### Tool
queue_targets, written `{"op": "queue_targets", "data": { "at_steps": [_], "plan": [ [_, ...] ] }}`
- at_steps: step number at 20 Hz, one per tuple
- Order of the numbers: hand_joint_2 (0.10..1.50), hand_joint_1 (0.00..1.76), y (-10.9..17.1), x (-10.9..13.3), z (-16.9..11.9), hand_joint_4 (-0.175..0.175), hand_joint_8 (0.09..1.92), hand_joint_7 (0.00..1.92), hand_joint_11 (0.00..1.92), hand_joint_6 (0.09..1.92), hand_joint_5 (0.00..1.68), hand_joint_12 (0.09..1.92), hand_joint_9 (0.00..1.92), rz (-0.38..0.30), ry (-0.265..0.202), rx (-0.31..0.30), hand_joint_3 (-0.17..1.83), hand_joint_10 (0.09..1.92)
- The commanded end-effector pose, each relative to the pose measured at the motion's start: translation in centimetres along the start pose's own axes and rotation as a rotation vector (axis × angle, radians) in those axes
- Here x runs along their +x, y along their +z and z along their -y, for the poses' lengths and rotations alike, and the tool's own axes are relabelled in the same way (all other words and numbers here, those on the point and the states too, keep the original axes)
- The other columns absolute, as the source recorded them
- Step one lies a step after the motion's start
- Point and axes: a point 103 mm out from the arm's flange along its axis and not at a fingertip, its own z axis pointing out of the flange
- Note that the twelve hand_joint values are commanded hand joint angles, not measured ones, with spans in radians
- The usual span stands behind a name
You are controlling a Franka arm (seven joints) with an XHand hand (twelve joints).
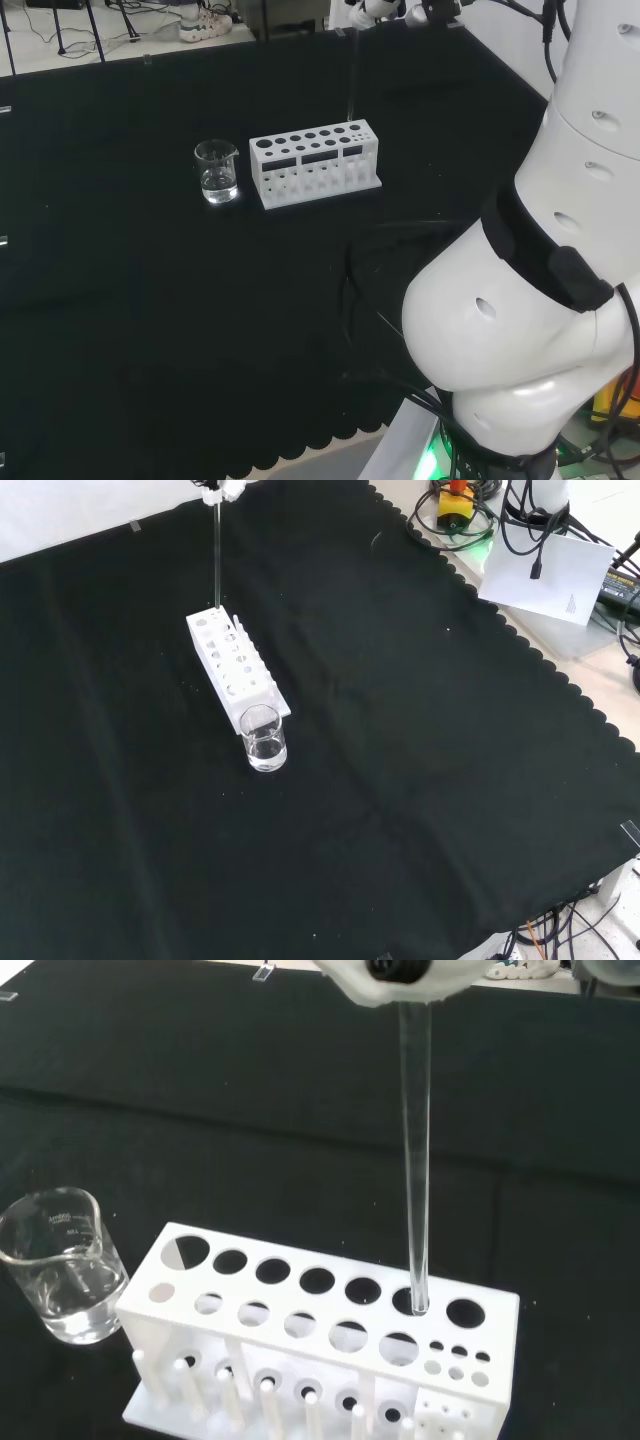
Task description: Put the glass rod back on the white test tube rack.
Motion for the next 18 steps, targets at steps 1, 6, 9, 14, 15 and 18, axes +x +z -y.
{"op": "queue_targets", "data": {
  "at_steps": [1, 6, 9, 14, 15, 18],
  "plan": [
    [1.03, 1.33, 0.7, 0.0, -0.2, -0.175, 0.59, 1.39, 1.71, 0.09, 1.48, 0.4, 1.75, -0.005, -0.003, 0.009, -0.17, 0.42],
    [1.03, 1.33, 1.4, 0.4, -0.6, -0.175, 0.59, 1.39, 1.71, 0.09, 1.48, 0.4, 1.74, -0.011, -0.016, 0.018, -0.17, 0.42],
    [1.03, 1.33, 2.0, 0.7, -0.8, -0.175, 0.59, 1.39, 1.71, 0.09, 1.48, 0.4, 1.74, -0.031, -0.024, 0.024, -0.17, 0.42],
    [1.03, 1.33, 2.8, 0.4, -0.8, -0.175, 0.59, 1.39, 1.71, 0.09, 1.48, 0.4, 1.74, -0.046, -0.02, 0.035, -0.17, 0.42],
    [1.03, 1.33, 2.9, 0.4, -0.9, -0.175, 0.59, 1.39, 1.71, 0.09, 1.48, 0.4, 1.74, -0.051, -0.021, 0.034, -0.17, 0.42],
    [1.03, 1.33, 3.3, 0.4, -1.1, -0.175, 0.59, 1.39, 1.71, 0.09, 1.48, 0.4, 1.74, -0.054, -0.024, 0.045, -0.17, 0.42]
  ]
}}
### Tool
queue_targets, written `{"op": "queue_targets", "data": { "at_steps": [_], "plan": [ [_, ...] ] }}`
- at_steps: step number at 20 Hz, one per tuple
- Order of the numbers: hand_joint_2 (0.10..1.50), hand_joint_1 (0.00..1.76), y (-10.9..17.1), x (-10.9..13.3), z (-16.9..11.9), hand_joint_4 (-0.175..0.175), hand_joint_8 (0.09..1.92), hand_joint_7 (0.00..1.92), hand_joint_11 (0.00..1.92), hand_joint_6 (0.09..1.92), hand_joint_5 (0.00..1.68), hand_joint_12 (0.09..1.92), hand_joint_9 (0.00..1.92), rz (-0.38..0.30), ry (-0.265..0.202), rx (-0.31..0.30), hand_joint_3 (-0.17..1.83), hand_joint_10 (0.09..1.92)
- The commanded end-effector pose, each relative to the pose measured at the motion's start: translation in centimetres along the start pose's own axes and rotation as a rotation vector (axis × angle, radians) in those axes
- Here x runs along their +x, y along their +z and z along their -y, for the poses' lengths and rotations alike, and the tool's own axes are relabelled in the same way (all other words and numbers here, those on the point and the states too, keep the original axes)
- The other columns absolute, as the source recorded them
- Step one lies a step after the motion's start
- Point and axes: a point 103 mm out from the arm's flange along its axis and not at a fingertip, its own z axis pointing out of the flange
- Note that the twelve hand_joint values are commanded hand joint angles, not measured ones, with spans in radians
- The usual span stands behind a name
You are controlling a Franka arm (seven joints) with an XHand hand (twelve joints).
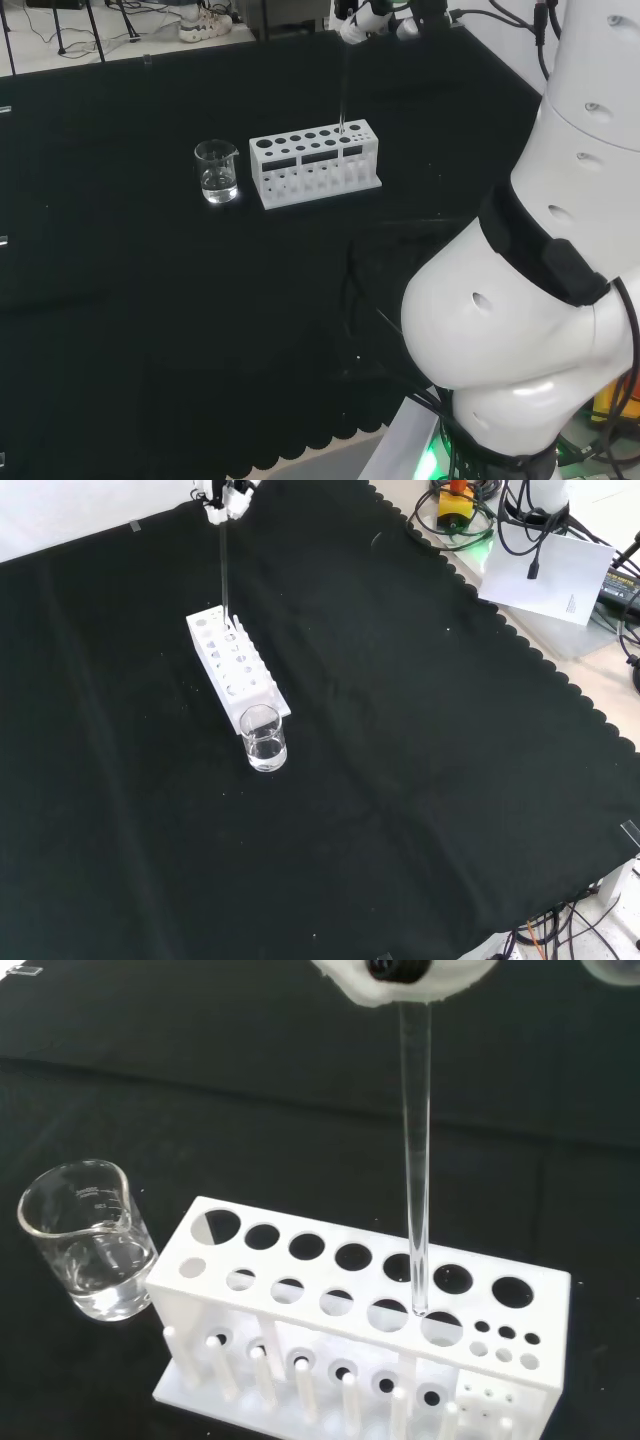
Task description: Put the glass rod back on the white test tube rack.
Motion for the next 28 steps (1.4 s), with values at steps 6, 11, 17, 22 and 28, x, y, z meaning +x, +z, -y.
{"op": "queue_targets", "data": {
  "at_steps": [6, 11, 17, 22, 28],
  "plan": [
    [1.03, 1.33, 1.7, -1.4, -0.2, -0.175, 0.59, 1.39, 1.71, 0.09, 1.48, 0.4, 1.74, -0.023, 0.015, 0.028, -0.17, 0.42],
    [1.03, 1.33, 1.9, -1.6, 0.0, -0.175, 0.59, 1.39, 1.71, 0.09, 1.48, 0.4, 1.74, -0.025, 0.02, 0.033, -0.17, 0.42],
    [1.03, 1.33, 5.3, -2.0, -0.3, -0.175, 0.59, 1.39, 1.71, 0.09, 1.48, 0.4, 1.74, -0.058, 0.018, 0.071, -0.17, 0.42],
    [1.03, 1.33, 6.6, -2.4, -1.2, -0.175, 0.59, 1.39, 1.71, 0.09, 1.48, 0.41, 1.75, -0.056, 0.022, 0.092, -0.17, 0.42],
    [1.03, 1.33, 6.5, -1.7, -3.1, -0.175, 0.58, 1.39, 1.71, 0.09, 1.48, 0.4, 1.74, -0.022, 0.008, 0.107, -0.17, 0.42]
  ]
}}
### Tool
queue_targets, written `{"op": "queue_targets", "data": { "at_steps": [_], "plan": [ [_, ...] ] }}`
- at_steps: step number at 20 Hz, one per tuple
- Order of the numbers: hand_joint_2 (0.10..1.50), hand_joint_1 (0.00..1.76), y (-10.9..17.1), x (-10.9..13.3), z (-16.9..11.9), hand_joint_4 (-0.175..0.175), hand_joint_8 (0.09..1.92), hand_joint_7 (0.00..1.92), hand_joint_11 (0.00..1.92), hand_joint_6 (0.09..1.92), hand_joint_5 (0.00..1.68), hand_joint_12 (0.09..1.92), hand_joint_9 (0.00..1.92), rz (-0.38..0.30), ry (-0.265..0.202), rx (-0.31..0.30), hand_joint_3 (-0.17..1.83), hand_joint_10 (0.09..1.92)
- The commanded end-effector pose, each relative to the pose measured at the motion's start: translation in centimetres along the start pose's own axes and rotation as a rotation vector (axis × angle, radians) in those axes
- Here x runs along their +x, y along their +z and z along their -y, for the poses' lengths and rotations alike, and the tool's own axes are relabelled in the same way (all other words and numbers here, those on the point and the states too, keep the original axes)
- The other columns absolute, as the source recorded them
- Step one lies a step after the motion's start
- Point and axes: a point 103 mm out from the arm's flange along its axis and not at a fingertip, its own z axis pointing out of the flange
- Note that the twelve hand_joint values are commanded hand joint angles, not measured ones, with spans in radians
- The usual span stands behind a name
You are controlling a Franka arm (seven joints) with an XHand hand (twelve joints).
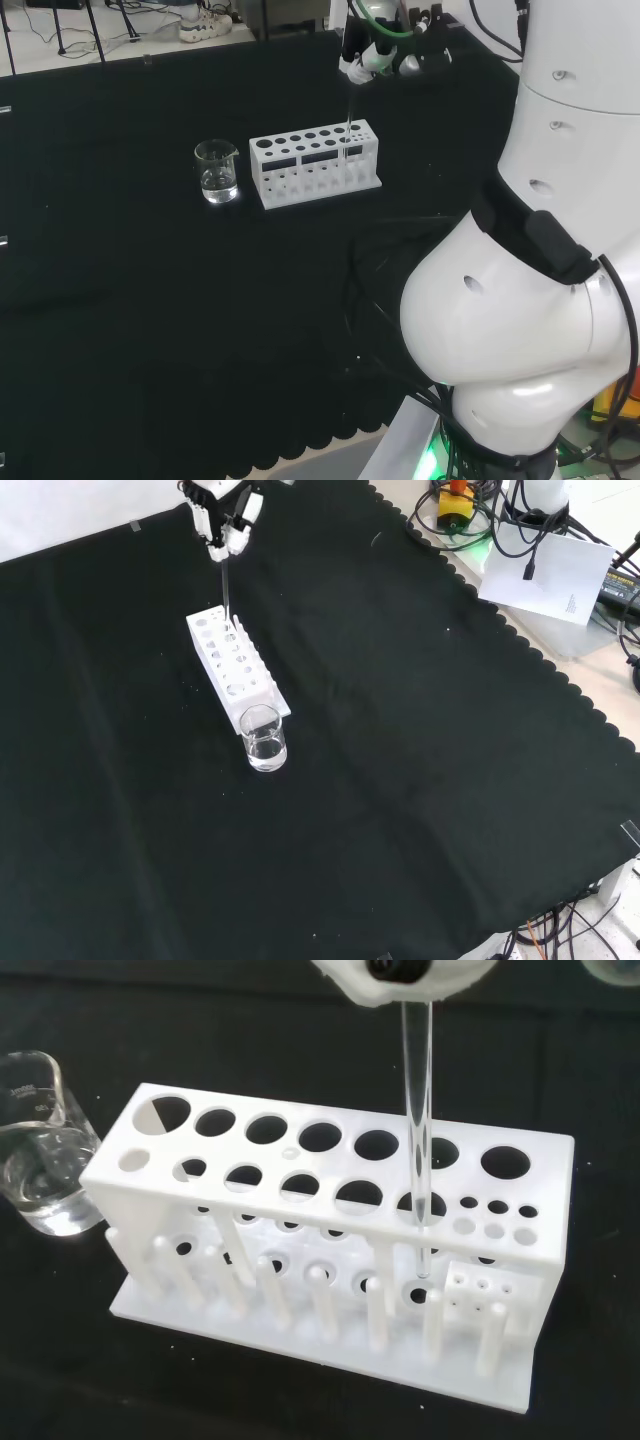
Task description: Put the glass rod back on the white test tube rack.
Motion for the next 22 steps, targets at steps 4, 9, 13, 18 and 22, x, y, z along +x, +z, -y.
{"op": "queue_targets", "data": {
  "at_steps": [4, 9, 13, 18, 22],
  "plan": [
    [1.03, 1.33, -0.4, 1.1, -2.8, -0.175, 0.58, 1.39, 1.71, 0.09, 1.48, 0.4, 1.74, 0.04, -0.019, 0.015, -0.17, 0.42],
    [1.03, 1.33, 0.3, 0.1, -3.4, -0.175, 0.58, 1.39, 1.7, 0.09, 1.48, 0.4, 1.74, 0.034, -0.001, 0.031, -0.17, 0.42],
    [1.03, 1.33, 0.0, -0.5, -3.3, -0.175, 0.58, 1.39, 1.7, 0.09, 1.48, 0.4, 1.74, 0.035, 0.014, 0.027, -0.17, 0.42],
    [1.03, 1.33, -0.2, -0.4, -3.5, -0.175, 0.58, 1.39, 1.7, 0.09, 1.48, 0.4, 1.74, 0.038, 0.02, 0.028, -0.17, 0.42],
    [1.03, 1.33, 0.5, -0.3, -3.6, -0.175, 0.58, 1.39, 1.7, 0.09, 1.48, 0.4, 1.74, 0.03, 0.018, 0.041, -0.17, 0.42]
  ]
}}
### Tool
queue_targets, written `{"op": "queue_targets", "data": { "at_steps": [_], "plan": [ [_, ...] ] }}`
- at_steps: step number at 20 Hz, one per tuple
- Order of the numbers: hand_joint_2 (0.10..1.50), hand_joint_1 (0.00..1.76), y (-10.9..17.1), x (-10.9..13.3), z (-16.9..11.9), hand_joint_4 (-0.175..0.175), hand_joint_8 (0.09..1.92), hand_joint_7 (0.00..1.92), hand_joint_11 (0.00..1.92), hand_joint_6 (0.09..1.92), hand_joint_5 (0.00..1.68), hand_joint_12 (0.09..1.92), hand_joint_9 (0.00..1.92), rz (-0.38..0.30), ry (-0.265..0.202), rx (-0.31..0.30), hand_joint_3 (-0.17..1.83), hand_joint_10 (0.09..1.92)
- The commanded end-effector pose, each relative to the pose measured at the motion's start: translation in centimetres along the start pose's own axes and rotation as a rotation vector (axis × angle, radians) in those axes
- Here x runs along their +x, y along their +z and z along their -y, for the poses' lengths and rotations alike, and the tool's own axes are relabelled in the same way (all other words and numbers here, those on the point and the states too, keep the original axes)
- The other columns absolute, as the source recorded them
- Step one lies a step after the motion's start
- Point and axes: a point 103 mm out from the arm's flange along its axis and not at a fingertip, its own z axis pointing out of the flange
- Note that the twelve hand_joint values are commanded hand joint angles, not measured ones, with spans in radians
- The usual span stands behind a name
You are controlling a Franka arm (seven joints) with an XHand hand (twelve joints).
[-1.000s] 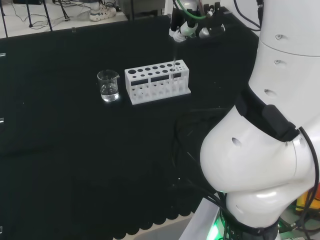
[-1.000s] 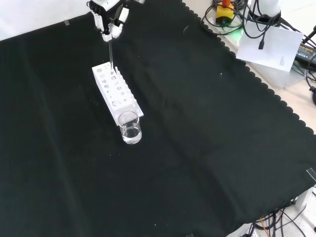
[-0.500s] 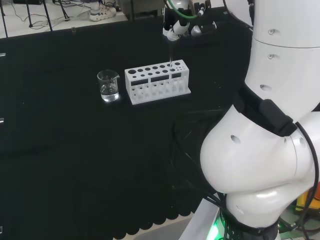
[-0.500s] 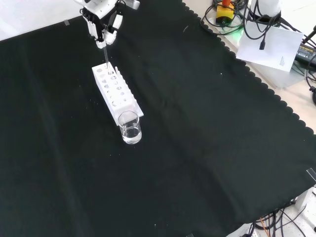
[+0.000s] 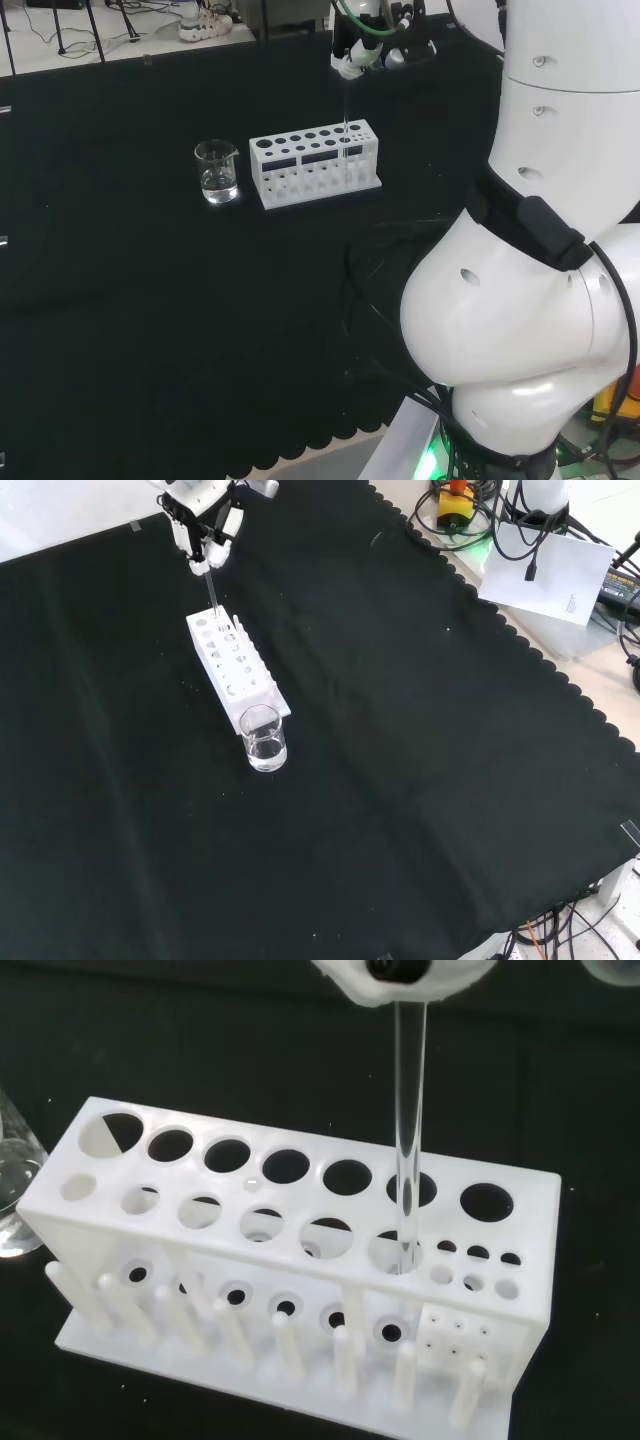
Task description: Put the glass rod back on the white test tube rack.
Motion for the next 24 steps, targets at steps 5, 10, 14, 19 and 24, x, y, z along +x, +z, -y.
{"op": "queue_targets", "data": {
  "at_steps": [5, 10, 14, 19, 24],
  "plan": [
    [1.03, 1.33, 0.9, 0.0, -0.1, -0.175, 0.58, 1.39, 1.7, 0.09, 1.48, 0.4, 1.75, -0.015, 0.002, 0.02, -0.17, 0.42],
    [1.03, 1.33, 0.6, -0.5, 0.1, -0.174, 0.57, 1.39, 1.7, 0.09, 1.48, 0.4, 1.75, -0.032, 0.009, 0.034, -0.17, 0.42],
    [1.03, 1.32, 0.1, -0.6, 0.3, -0.111, 0.35, 1.46, 1.71, 0.09, 1.48, 0.4, 1.76, -0.055, 0.023, 0.031, -0.17, 0.42],
    [1.01, 1.39, -0.1, -0.6, 0.7, -0.143, 0.19, 1.48, 1.75, 0.41, 1.18, 0.48, 1.78, -0.06, 0.03, 0.023, -0.16, 0.49],
    [0.98, 1.45, -0.1, -0.5, 0.8, -0.175, 0.43, 1.32, 1.77, 0.78, 0.89, 0.69, 1.77, -0.052, 0.033, 0.044, -0.17, 0.6]
  ]
}}
